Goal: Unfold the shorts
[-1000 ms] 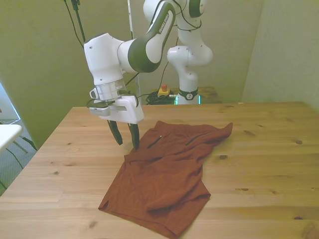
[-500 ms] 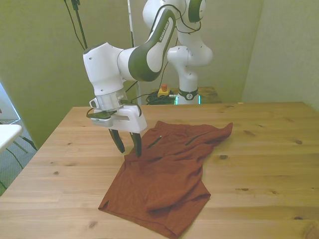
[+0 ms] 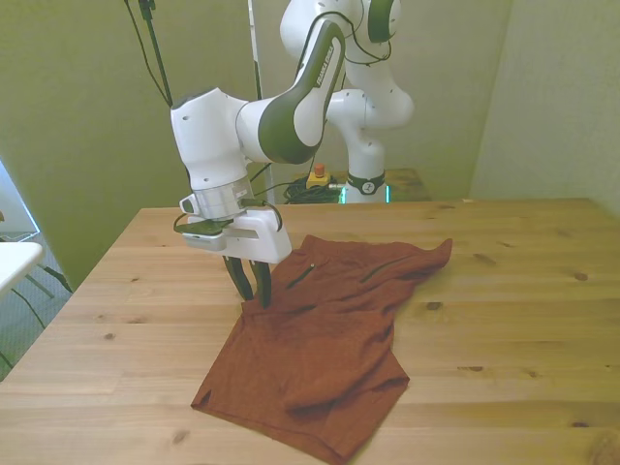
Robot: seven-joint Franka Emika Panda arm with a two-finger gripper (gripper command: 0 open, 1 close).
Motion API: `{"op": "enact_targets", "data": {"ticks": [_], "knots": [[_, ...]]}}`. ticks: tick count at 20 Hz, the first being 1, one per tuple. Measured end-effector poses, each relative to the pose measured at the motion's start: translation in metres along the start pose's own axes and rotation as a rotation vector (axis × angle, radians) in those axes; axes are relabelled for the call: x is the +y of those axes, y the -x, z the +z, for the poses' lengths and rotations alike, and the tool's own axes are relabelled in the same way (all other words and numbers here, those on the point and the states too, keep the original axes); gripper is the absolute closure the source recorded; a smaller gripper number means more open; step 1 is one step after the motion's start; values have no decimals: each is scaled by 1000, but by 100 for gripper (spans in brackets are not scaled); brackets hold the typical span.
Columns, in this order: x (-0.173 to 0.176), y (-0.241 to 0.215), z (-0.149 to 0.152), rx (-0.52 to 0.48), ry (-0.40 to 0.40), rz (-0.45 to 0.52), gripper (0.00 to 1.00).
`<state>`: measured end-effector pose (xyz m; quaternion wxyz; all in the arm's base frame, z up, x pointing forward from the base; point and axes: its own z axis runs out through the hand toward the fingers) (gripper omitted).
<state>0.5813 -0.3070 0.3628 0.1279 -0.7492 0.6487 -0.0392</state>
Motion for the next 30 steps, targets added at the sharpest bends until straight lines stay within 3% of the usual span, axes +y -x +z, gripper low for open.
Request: {"op": "enact_targets", "data": {"ticks": [11,17,22,30], "knots": [[-4,9,4,-7,6,-47,100],[-12,19,-13,-16,-36,-74,100],[-57,65,-21,-47,-92,-153,100],[-143,149,8,-101,-101,-223,100]]}}
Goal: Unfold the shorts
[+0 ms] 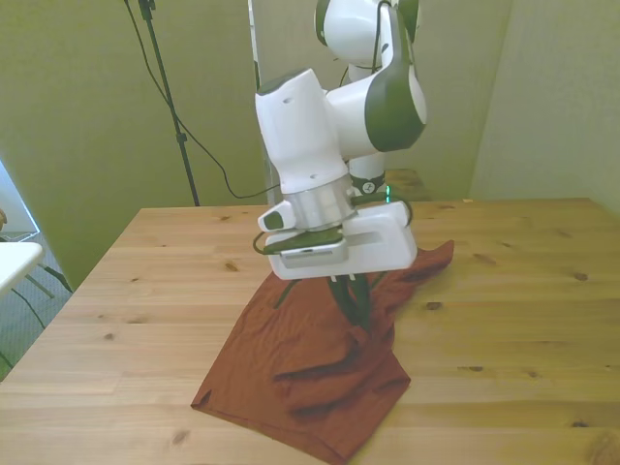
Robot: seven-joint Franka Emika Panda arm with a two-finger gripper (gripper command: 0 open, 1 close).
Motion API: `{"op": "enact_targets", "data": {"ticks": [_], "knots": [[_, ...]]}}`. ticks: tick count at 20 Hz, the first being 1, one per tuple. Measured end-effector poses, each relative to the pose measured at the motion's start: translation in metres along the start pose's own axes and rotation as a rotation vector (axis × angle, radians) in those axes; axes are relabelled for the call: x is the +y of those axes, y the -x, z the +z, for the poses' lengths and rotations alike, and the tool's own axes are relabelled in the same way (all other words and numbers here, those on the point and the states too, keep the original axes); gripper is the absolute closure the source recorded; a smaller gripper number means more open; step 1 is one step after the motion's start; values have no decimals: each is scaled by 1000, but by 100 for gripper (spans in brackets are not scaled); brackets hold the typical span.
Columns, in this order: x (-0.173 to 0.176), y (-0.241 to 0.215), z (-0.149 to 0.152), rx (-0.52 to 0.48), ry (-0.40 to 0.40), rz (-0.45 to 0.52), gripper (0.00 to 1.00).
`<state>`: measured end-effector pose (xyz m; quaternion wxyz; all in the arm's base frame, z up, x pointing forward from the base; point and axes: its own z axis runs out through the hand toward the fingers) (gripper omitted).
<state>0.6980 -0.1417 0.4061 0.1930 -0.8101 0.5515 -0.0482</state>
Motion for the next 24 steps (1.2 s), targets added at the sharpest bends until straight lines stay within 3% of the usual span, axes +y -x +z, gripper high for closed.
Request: {"op": "enact_targets", "data": {"ticks": [11,19,23,24], "knots": [[-103,71,36,-8,-14,-66,100],[-150,132,94,-31,19,-123,100],[-166,160,109,-40,15,-156,100],[-168,164,111,-39,16,-164,0]]}}
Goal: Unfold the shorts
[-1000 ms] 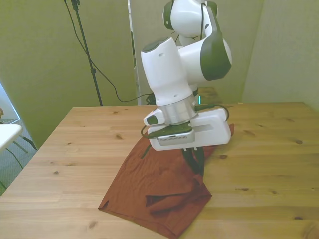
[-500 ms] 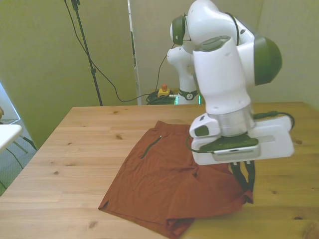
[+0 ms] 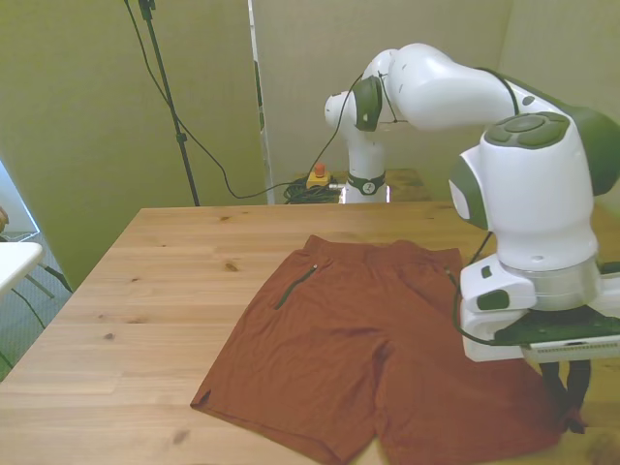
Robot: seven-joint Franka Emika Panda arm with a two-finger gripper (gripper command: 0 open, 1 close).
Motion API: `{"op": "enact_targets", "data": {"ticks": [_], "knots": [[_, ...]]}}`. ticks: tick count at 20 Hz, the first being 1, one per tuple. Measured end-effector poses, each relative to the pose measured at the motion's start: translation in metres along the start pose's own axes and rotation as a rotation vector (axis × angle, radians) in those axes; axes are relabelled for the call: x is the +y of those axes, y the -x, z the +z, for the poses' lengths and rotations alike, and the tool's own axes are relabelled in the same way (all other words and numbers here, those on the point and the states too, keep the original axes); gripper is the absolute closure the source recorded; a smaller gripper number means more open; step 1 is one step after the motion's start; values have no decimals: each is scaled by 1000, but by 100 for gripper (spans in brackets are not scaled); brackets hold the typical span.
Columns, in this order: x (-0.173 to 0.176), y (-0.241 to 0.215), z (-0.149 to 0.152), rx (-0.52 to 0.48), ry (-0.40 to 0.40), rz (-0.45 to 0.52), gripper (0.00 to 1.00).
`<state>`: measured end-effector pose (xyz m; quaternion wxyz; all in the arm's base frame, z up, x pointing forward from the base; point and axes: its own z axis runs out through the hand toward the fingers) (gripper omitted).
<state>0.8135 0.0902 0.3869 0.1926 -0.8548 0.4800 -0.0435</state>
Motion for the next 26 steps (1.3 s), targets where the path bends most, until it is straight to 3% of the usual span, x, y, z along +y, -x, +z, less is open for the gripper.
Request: {"op": "enact_targets", "data": {"ticks": [4,11,15,19,26], "knots": [[-2,2,5,2,9,-10,0],[-8,3,-16,37,0,-24,0],[-1,-3,-33,188,131,-25,0],[11,8,-59,264,277,-53,0],[30,30,-103,243,319,-96,0]]}}
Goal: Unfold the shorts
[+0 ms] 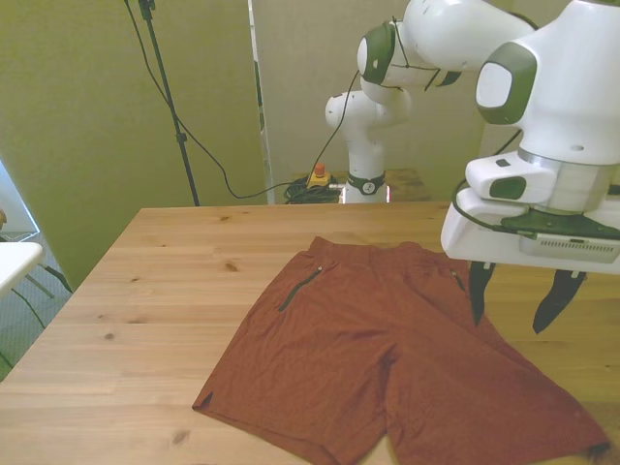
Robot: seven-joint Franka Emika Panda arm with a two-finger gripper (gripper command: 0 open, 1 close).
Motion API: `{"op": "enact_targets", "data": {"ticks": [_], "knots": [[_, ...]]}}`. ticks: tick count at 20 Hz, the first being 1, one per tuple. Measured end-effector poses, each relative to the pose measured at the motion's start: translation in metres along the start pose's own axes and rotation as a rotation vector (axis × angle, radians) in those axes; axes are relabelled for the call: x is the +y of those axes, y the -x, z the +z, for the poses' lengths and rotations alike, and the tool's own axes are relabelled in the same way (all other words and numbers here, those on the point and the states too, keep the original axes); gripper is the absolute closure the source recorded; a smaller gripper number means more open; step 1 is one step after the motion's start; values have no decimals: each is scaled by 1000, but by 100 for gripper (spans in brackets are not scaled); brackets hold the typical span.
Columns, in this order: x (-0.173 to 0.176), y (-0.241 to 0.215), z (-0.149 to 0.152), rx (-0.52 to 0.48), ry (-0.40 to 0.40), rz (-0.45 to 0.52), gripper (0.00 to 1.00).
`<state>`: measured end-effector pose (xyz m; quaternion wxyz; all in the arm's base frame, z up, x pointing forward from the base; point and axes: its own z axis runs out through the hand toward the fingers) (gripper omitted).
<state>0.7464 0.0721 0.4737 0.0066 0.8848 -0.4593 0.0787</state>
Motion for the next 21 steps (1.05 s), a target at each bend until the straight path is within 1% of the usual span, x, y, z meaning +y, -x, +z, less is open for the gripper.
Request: {"op": "enact_targets", "data": {"ticks": [5,10,13,17,21], "knots": [[32,5,-17,-10,-26,-9,0],[67,28,-21,-41,-32,-29,0],[88,44,-19,-37,-35,-42,0],[125,73,-7,-31,-30,-46,0],[169,101,7,-41,-22,-40,0]]}}
